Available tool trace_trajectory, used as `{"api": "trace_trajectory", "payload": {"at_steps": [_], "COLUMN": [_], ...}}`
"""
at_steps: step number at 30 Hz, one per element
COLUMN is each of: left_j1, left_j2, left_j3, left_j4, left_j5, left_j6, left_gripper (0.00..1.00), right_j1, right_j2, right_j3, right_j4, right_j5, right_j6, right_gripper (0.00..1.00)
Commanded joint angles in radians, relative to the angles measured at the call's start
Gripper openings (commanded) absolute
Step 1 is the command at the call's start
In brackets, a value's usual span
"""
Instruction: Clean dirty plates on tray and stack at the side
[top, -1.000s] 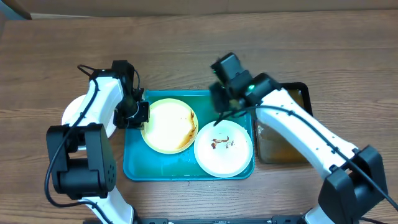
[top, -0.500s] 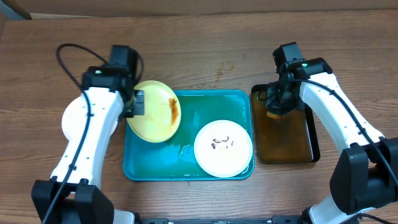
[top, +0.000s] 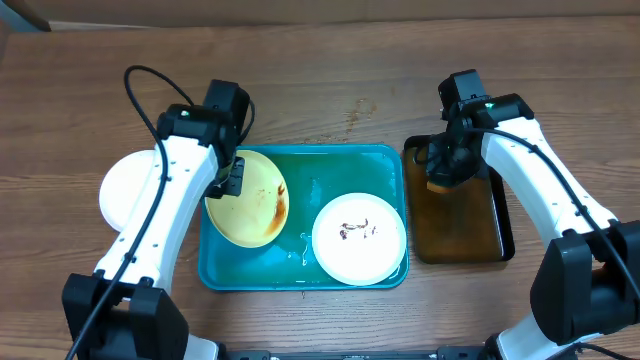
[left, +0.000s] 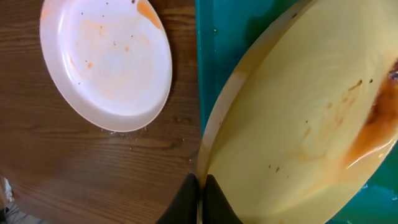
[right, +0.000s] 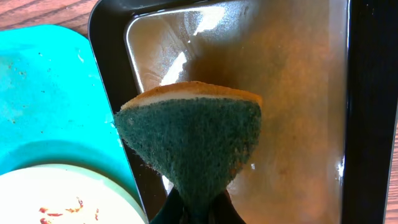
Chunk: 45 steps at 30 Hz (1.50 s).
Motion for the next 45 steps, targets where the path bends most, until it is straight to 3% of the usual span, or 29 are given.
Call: {"api": "trace_trajectory", "payload": {"at_steps": [1,7,12,16,20,31,45], "left_j1": [-0.002,0.0,-0.002,-0.003,-0.008,-0.008,-0.019], "left_j2": [0.006,0.006,0.006,0.019,0.04,0.045,0.045], "left_j3": [0.025,0.025,0.024,0.024,0.024,0.024,0.024], "left_j4": [-0.058,-0.103,0.011,0.081,0.048,0.016,0.0], "left_j5": [0.102,0.106,0.132,0.137,0.15,0.159,0.166], "left_j6": [0.048,0.045,0.043,0.025,0.025,0.025,0.025], "left_gripper": [0.04,0.04,0.04,0.04,0.04,0.04,0.04], "right_j1": [0.006,0.008,0.025,0.089,0.193,0.451,0.542], "right_j2": [-0.006,-0.006,-0.006,-0.006,-0.004,0.089,0.312], "right_j3": [-0.006,-0.006,-0.006,-0.006,-0.006,-0.006,-0.006], "right_j4": [0.001,-0.007,0.023,0.089,0.193,0.488,0.645], "right_j5": [-0.005,-0.019,-0.33,-0.546,-0.562,-0.418,-0.375], "right_j6": [-0.007,-0.008,-0.191,-0.241,-0.233,-0.021,0.216], "right_gripper": [0.04,0.04,0.04,0.04,0.04,0.04,0.04]}}
